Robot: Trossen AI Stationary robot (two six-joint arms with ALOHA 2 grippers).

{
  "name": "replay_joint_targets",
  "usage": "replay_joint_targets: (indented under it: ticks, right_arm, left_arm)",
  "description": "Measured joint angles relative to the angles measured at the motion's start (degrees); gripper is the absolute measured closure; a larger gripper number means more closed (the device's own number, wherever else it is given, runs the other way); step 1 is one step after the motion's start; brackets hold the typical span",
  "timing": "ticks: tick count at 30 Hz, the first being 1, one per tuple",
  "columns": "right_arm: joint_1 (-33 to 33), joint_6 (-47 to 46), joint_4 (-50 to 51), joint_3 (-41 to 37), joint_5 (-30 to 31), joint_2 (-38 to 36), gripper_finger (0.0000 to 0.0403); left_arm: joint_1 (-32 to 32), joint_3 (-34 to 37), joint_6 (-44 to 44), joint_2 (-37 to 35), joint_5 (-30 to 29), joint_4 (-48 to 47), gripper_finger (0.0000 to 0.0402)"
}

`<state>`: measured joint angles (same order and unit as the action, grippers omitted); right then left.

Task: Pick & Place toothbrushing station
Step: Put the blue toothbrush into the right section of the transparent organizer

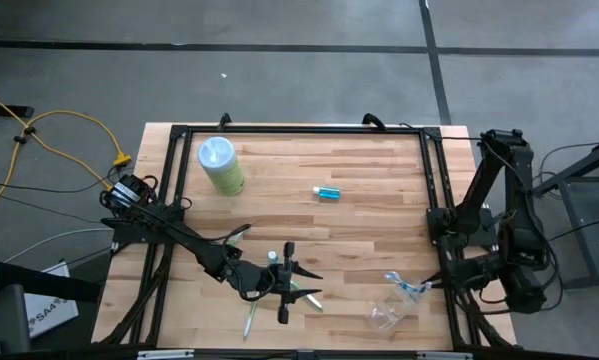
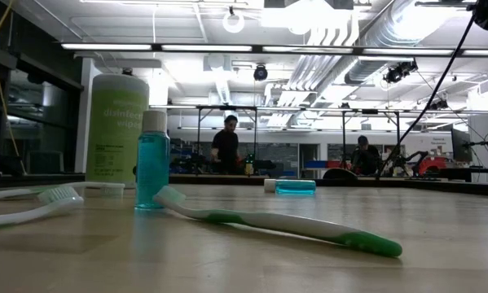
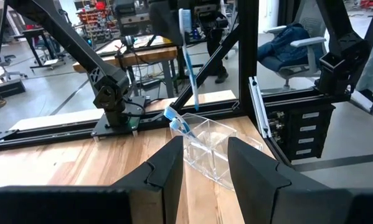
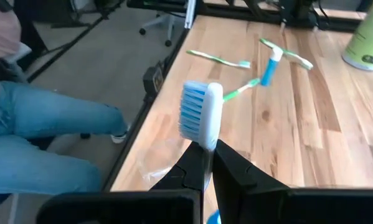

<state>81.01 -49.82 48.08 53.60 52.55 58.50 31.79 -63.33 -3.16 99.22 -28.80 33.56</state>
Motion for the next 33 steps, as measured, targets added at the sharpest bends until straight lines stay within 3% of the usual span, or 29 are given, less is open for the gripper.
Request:
replay_joint_targets:
  ticks: [8,26,33]
  right_arm:
    - [0.01,-5.9,4.39,-0.27,0.89,0.11,0.0397]
    - [5.68,-22.05,1.02,-12.85,9.88,0.22,0.0397]
    - [6.4,-28.29,0.98,-17.06,10.39,0.22,0.0397]
  left_arm:
    - [0.0,0.0,0.0,0.0,0.0,0.0,0.028]
    - [0.0,0.0,-0.7,0.0,0.0,-0.06,0.028]
    - [0.0,0.0,-1.07,0.0,0.02,-0.06,0.028]
